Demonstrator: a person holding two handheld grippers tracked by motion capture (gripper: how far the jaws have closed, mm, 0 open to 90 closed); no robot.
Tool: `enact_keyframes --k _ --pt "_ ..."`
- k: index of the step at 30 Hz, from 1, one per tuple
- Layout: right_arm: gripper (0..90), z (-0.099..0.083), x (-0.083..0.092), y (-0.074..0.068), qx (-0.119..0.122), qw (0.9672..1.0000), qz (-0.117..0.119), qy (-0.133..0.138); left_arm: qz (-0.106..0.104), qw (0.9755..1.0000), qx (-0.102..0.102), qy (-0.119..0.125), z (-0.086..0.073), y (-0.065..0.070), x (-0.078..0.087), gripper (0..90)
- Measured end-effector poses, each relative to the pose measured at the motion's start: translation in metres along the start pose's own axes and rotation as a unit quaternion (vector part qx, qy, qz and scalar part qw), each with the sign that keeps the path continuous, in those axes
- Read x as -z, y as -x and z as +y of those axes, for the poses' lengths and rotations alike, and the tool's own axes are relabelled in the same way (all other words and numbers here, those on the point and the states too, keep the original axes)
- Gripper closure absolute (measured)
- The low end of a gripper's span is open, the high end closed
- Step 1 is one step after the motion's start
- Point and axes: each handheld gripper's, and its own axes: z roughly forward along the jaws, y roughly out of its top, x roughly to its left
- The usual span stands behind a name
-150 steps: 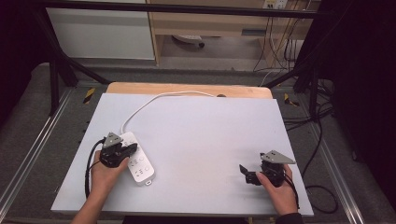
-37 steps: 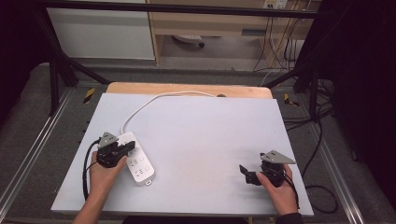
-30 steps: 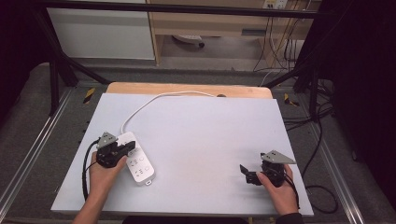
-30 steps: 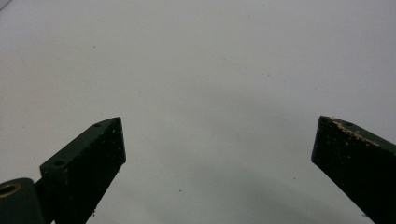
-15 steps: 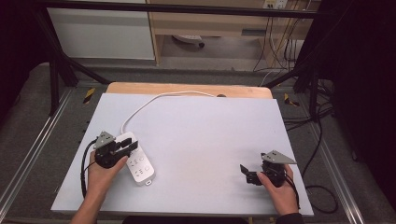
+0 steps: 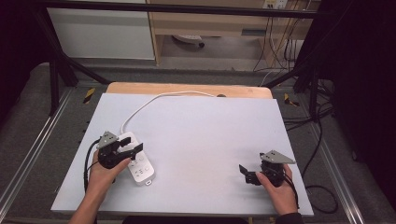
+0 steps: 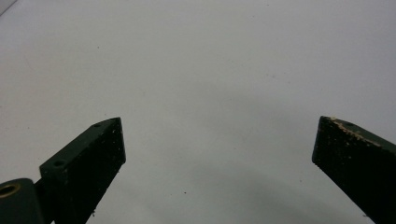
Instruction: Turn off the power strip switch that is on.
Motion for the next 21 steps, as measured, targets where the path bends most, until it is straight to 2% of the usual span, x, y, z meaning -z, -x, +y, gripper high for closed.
enact_keyframes --k 2,5,9,13,21 --pt "3.2 0.000 0.000 0.000 0.001 1.0000 0.000 -0.001 -0.001 1.0000 0.001 0.001 0.001 0.002 0.000 26.1" --pt "3.0 -0.001 0.001 -0.001 0.001 1.0000 0.000 0.001 -0.007 0.9998 0.008 -0.015 0.001 0.003 -0.002 15.3" --pt "2.9 0.000 0.002 0.000 -0.004 1.0000 -0.004 0.001 -0.004 0.9997 0.014 -0.018 0.001 0.004 -0.002 7.7" --pt "2.9 0.000 0.000 -0.001 -0.003 1.0000 -0.002 0.001 -0.003 0.9997 0.019 -0.013 0.003 0.004 0.003 6.7" --pt "2.8 -0.001 0.001 0.000 -0.002 1.0000 0.000 0.000 -0.011 0.9997 0.017 0.015 0.008 0.006 0.021 6.8"
